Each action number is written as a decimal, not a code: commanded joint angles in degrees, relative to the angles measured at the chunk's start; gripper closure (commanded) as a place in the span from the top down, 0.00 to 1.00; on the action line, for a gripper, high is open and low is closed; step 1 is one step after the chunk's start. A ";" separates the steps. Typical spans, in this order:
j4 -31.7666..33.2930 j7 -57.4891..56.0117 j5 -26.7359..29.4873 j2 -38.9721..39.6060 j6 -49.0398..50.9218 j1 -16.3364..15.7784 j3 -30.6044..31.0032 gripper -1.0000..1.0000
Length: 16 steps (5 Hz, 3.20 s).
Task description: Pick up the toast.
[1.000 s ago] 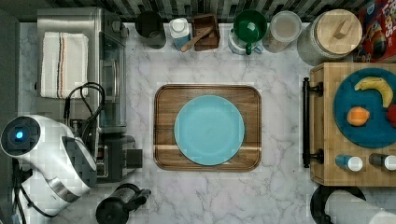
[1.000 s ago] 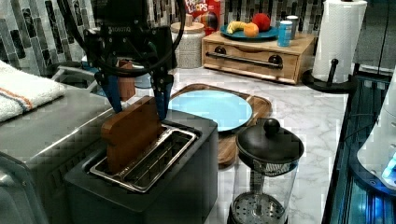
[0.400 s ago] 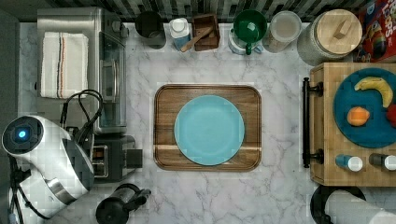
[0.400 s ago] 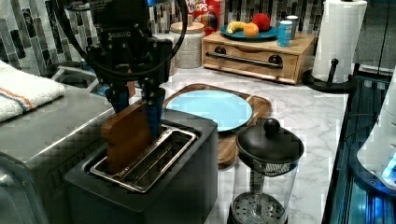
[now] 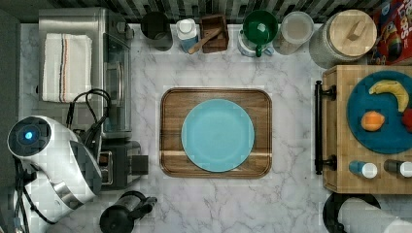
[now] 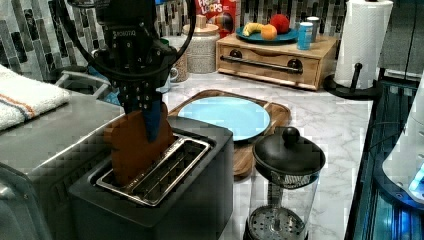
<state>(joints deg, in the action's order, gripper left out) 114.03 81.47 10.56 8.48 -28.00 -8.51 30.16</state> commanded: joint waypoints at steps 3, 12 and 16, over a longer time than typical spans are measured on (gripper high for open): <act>-17.86 -0.03 1.37 -5.25 12.38 -2.47 4.46 0.00; 0.10 -23.99 -10.07 -13.15 9.20 10.98 -20.32 0.00; -0.07 -25.74 -9.03 -13.22 9.56 12.97 -18.33 0.00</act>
